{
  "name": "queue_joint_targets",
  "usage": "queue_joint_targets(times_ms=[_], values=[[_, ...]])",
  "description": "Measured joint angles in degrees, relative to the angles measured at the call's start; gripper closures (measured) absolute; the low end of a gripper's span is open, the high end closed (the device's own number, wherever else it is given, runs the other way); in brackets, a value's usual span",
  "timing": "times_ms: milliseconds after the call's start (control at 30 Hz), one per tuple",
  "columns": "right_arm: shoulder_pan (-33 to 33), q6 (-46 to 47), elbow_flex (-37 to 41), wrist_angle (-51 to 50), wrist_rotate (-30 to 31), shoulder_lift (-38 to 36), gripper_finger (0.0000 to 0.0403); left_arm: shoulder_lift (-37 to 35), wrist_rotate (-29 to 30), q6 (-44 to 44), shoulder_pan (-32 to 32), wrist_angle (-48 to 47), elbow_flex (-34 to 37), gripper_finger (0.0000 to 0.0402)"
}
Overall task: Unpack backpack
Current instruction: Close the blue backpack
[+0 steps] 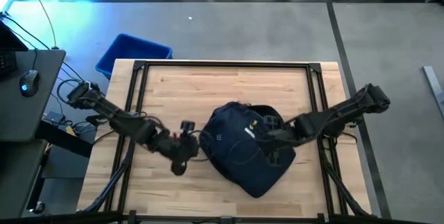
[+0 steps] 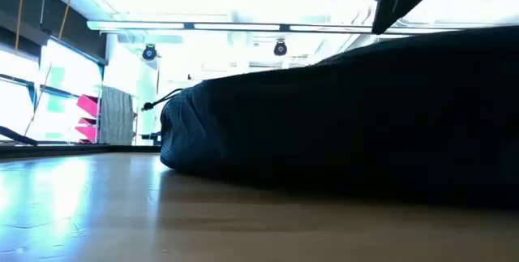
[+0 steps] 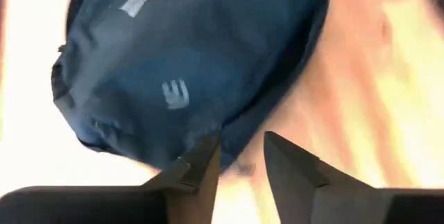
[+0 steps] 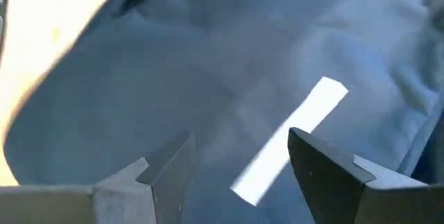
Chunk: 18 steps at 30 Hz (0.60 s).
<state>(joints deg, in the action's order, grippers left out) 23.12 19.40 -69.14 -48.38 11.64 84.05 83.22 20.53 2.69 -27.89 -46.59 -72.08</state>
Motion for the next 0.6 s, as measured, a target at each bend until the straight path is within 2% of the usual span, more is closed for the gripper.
queue_joint_targets(times_ms=[100,233,400,500,600], values=[[2.6,4.5,0.0,3.5,0.2,2.2,0.0187,0.5,-7.4,-12.0,4.4,-1.7,1.2,0.0278],[5.8,9.9,0.0,10.1,0.2,4.9,0.0187,2.0,-11.9,-23.0,9.4,-2.0,3.0,0.0248],[8.9,13.5,0.0,17.3,0.5,7.6,0.0187,5.5,-15.3,-31.1,13.9,-1.7,3.0,0.0223],[10.2,15.1,0.0,21.0,1.7,9.3,0.0187,8.4,-17.7,-35.0,15.9,-1.5,3.0,0.0219],[10.9,17.3,0.0,25.6,3.7,10.6,0.0187,11.4,-17.7,-37.8,17.3,-1.4,3.0,0.0221]])
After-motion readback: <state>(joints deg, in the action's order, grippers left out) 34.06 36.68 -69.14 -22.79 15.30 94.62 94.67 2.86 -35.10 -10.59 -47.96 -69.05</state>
